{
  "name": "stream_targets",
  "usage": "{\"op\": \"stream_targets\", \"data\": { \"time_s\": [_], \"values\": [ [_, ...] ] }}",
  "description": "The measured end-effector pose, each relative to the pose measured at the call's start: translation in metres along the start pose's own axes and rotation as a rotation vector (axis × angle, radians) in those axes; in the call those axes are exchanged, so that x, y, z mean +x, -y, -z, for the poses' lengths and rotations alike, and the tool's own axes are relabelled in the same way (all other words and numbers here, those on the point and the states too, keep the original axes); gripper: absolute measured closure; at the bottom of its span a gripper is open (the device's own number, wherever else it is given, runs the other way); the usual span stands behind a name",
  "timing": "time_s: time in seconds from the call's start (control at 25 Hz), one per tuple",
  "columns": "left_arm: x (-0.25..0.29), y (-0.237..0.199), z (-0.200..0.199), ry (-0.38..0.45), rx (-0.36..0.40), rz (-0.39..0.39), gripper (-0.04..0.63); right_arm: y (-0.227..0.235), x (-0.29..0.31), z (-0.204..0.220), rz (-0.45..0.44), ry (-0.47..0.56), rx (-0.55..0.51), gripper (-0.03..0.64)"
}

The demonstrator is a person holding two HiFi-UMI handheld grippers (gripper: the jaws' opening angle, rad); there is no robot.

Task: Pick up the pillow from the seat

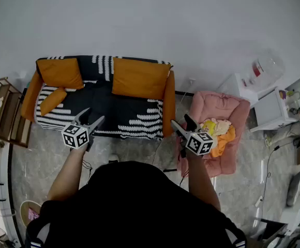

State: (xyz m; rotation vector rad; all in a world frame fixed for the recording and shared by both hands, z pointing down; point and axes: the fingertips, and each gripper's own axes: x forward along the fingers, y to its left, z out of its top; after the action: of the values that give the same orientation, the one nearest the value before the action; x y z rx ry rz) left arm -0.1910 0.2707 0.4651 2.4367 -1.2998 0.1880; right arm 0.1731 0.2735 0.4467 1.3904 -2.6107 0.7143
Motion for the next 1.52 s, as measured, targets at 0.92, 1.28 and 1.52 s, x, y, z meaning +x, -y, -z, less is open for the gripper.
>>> {"op": "stream_targets", "data": {
  "time_s": [0.92,1.28,1.52],
  "values": [
    [0.019,0.038,-0.003,-0.024,0.007,0.021,0.259,0.017,-0.022,-0.011,-0.006,0.027,-0.042,0.235],
    [0.019,0.026,0.0,-0.02,-0.02,0.013,0.261,0.019,-0.012,-0.004,0.008,0.026,-0.012,0.235],
    [0.022,0.011,0.006,-0.042,-0.027,0.012,0.26,0.023,-0.002,-0.006,0.02,0.029,-0.004,0.233]
  ]
}}
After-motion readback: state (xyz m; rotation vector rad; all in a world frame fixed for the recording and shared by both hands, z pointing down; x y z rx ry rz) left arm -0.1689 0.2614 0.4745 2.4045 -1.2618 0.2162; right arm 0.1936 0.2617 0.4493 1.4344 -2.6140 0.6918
